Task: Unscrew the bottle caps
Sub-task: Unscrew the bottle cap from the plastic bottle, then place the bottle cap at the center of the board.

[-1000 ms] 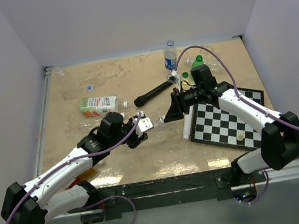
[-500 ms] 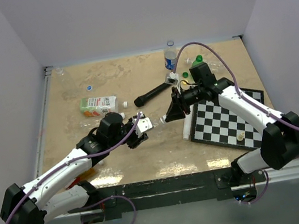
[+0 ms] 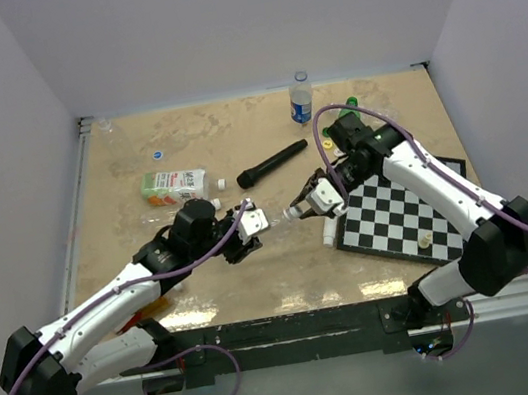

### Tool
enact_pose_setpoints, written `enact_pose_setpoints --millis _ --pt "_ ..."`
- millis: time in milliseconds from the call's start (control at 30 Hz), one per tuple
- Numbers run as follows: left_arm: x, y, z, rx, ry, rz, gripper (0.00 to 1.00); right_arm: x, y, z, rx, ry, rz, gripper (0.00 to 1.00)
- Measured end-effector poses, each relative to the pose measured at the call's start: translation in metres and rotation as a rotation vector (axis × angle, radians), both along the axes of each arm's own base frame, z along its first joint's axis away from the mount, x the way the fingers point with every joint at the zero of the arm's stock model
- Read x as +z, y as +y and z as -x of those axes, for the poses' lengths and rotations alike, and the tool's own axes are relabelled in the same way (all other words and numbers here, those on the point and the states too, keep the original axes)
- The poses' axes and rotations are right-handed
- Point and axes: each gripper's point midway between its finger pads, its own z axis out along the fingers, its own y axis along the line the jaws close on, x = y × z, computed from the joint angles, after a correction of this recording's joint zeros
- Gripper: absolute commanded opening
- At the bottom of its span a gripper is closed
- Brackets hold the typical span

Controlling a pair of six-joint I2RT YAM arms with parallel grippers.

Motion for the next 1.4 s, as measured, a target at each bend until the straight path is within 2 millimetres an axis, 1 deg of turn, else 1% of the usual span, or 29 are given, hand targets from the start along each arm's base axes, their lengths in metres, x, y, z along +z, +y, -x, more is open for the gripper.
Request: enact_pose_setpoints --millis 133,233,400,533,633,733,833,900,967,1033,1100,1133,1167,1233,1300,1367,1400 --pt "0.003 0.001 -0.001 0.006 -0.013 0.008 0.00 0.006 -0.002 -0.003 0.046 -0.115 -0.017 0.00" --pt "0.007 0.001 -0.002 0.008 -0.022 0.016 0.00 0.014 -0.010 -0.006 0.029 -0.175 -0.034 0.00" --pt "0.008 0.001 -0.002 0.008 -0.025 0.019 0.00 0.030 -0.040 -0.023 -0.126 -0.173 -0.062 0.00" --pt "0.010 0.001 -0.002 0.011 -0.032 0.023 0.00 0.034 -0.060 -0.034 -0.307 -0.090 -0.069 0.00" --pt "0.014 0.003 -0.003 0.020 -0.045 0.029 0.00 0.037 -0.076 -0.046 -0.507 -0.022 -0.068 0.00" --pt "0.020 0.004 -0.003 0.025 -0.063 0.042 0.00 0.043 -0.097 -0.064 -0.725 0.020 -0.077 0.00" --pt "0.027 0.005 -0.004 0.030 -0.080 0.057 0.00 0.045 -0.130 -0.093 -0.967 0.081 -0.094 0.02" --pt "0.030 0.005 -0.004 0.032 -0.089 0.064 0.00 0.035 -0.161 -0.114 -1.123 0.147 -0.096 0.03" --pt "0.031 0.006 -0.005 0.037 -0.095 0.066 0.00 0.017 -0.190 -0.132 -1.252 0.221 -0.082 0.03" --pt "0.032 0.006 -0.005 0.042 -0.100 0.067 0.00 -0.008 -0.218 -0.146 -1.368 0.303 -0.052 0.03" --pt "0.035 0.008 -0.006 0.049 -0.110 0.072 0.00 -0.030 -0.237 -0.152 -1.438 0.363 -0.017 0.03" --pt "0.036 0.009 -0.006 0.055 -0.116 0.075 0.00 -0.037 -0.241 -0.153 -1.459 0.383 -0.001 0.03" --pt "0.038 0.011 -0.007 0.063 -0.125 0.077 0.00 -0.042 -0.242 -0.154 -1.462 0.395 0.008 0.03" --pt "0.044 0.014 -0.010 0.087 -0.147 0.084 0.00 -0.044 -0.238 -0.154 -1.449 0.400 0.013 0.03" --pt "0.052 0.020 -0.014 0.129 -0.177 0.102 0.00 -0.042 -0.227 -0.152 -1.412 0.395 0.029 0.04" --pt "0.063 0.027 -0.021 0.187 -0.210 0.128 0.00 -0.038 -0.201 -0.151 -1.340 0.376 0.046 0.05" --pt "0.067 0.031 -0.024 0.214 -0.224 0.139 0.00 -0.036 -0.179 -0.149 -1.282 0.360 0.058 0.05"
